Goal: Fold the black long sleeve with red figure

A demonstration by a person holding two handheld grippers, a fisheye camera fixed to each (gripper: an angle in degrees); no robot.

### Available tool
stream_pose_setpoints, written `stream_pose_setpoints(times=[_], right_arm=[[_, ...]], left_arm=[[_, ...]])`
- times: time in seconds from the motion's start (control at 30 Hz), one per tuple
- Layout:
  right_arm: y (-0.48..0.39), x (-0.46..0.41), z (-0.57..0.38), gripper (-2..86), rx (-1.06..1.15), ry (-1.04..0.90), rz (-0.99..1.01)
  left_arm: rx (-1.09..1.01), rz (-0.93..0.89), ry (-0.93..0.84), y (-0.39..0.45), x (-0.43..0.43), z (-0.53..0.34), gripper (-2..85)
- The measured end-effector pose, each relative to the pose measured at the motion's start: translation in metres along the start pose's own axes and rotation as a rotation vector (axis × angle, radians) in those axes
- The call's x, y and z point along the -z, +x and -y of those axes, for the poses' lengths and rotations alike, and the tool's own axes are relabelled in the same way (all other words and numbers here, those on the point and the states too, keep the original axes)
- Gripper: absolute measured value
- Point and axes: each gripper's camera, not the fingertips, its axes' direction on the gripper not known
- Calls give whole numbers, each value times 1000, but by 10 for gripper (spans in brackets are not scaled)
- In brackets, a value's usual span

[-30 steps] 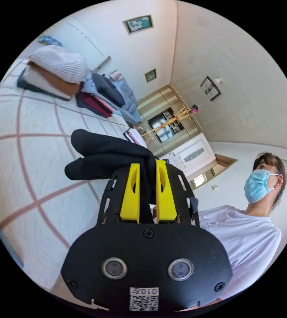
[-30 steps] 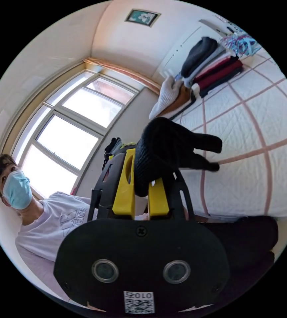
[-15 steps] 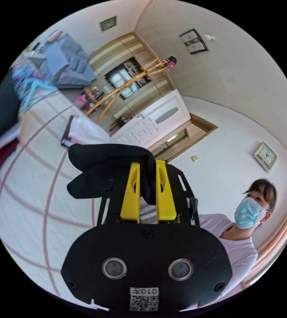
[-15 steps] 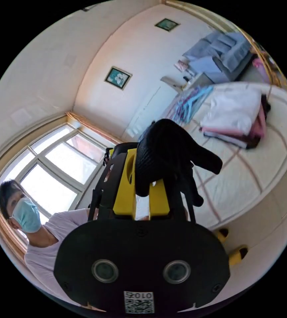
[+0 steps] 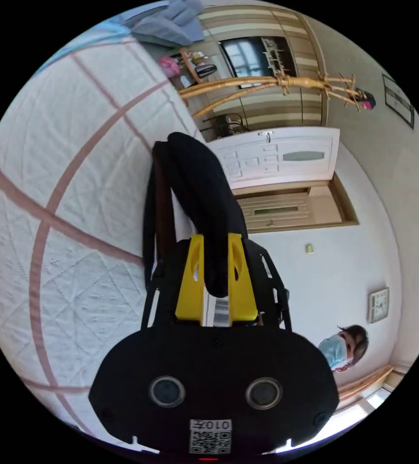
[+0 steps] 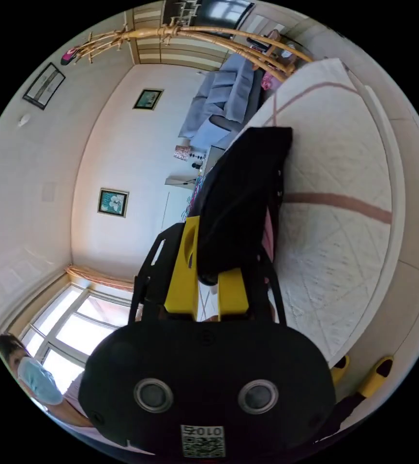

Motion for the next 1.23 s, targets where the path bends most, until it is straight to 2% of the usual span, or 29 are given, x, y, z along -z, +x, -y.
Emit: stream_pose_setpoints(times=[0.03, 0.1, 0.2, 0.27, 0.43, 0.53, 0.57, 0.67, 0.73, 0.8, 0.87, 0.93, 1.03, 1.17, 1.23], right_arm=[[6, 0, -10, 63, 6, 1, 29], [-2, 3, -19, 63, 36, -3, 10], [-36, 6, -26, 65, 66, -4, 19], [-66, 0, -39, 67, 135, 4, -62], [-36, -11, -83, 74, 100, -12, -118], [-17, 8, -112, 75, 146, -36, -76], [-18, 21, -128, 72, 190, -29, -130], [-32, 51, -187, 55, 307, 8, -296], [-45, 61, -230, 49, 388, 20, -399], [-63, 62, -276, 43, 496, 13, -515], [-85, 57, -336, 35, 644, -39, -622], [-96, 57, -375, 30, 724, -111, -646], [-106, 67, -430, 27, 795, -158, -657], [-106, 74, -481, 26, 805, -192, -697], [-105, 75, -494, 27, 795, -188, -673]], left_arm=[[-25, -127, 38, -17, -4, -3, 64], [-57, -173, 61, -22, -8, -7, 63], [-101, -64, 43, 5, -6, 0, 64], [-132, -25, 35, 24, -4, 9, 64], [-30, 158, -90, 19, -26, 4, 67], [-94, 183, 11, 31, -32, -26, 64], [-126, 218, 41, 39, -34, -34, 63], [-336, 565, 185, 102, -49, -104, 48], [-532, 848, 276, 156, -83, -188, 35], [-655, 969, 356, 183, -108, -257, 23], [-687, 1141, 509, 199, -119, -324, 13], [-645, 1409, 723, 210, -115, -397, 15], [-593, 1678, 878, 217, -92, -448, 46], [-525, 1822, 791, 222, -64, -447, 85], [-547, 1863, 627, 212, -64, -428, 98]])
